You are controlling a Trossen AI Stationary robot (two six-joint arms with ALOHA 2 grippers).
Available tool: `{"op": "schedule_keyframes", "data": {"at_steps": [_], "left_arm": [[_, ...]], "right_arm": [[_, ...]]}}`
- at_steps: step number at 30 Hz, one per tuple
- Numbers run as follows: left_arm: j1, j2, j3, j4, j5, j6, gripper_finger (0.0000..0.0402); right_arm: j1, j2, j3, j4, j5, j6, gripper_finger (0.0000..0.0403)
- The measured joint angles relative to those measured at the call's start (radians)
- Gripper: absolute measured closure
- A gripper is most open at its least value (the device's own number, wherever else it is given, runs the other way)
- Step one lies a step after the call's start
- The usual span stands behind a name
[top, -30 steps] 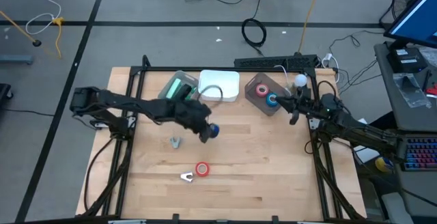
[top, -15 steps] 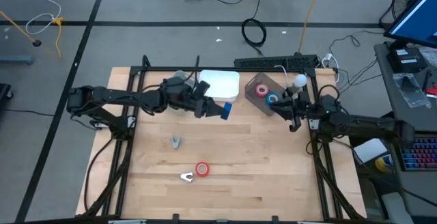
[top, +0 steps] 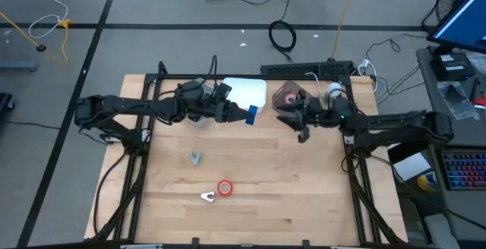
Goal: Pick and place Stapler, Stapler remover, tape
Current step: Put the dark blue tape into the black bin
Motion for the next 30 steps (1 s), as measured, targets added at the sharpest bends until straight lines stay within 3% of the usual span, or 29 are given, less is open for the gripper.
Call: {"op": "schedule_keyframes", "data": {"at_steps": [9,30], "left_arm": [[-0.003,0.0,0.0,0.001,0.003,0.003,0.0359],[-0.003,0.0,0.0,-0.002,-0.012,0.027,0.0363]], "right_arm": [[-0.004,0.152,0.172,-0.089,0.016,-0.051,0.021],[0.003,0.293,0.316,-0.086,-0.041,-0.062,0.0224]]}}
